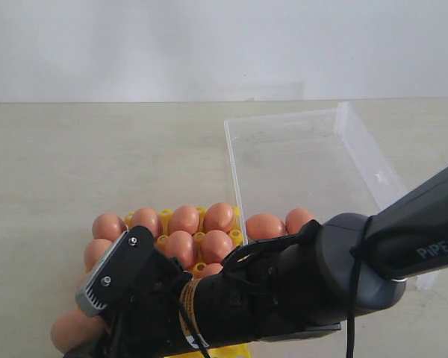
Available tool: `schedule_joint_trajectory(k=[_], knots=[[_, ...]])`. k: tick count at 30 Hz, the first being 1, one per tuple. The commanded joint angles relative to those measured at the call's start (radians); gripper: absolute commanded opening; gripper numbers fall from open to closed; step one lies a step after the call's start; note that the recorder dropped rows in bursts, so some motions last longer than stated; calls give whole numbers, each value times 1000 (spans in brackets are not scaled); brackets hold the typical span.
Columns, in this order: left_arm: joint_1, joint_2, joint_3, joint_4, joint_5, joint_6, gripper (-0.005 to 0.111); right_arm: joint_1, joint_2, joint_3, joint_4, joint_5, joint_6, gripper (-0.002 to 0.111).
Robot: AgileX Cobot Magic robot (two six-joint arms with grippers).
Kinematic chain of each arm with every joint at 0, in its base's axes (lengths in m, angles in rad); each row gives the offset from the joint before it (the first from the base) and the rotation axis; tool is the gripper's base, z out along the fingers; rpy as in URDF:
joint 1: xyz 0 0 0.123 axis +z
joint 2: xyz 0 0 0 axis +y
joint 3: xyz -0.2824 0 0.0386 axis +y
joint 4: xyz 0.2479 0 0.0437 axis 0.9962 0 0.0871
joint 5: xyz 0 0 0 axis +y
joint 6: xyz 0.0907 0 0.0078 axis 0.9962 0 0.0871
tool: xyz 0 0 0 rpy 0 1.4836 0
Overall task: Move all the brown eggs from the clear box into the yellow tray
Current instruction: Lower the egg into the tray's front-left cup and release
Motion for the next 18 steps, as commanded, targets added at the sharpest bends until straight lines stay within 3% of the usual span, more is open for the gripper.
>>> schedule_joint_trajectory(k=[1, 4, 6, 12, 18], knots=[[3, -3, 4, 0, 0, 3, 4, 1, 2, 5, -71, 30, 11, 7], [3, -3, 4, 0, 0, 3, 4, 1, 2, 5, -89, 23, 17, 28], [3, -3, 4, 0, 0, 3, 4, 1, 2, 5, -85, 23, 17, 37], [3, -3, 4, 0, 0, 3, 4, 1, 2, 5, -85, 23, 11, 47], [3, -3, 4, 0, 0, 3, 4, 1, 2, 5, -85, 23, 8, 49]])
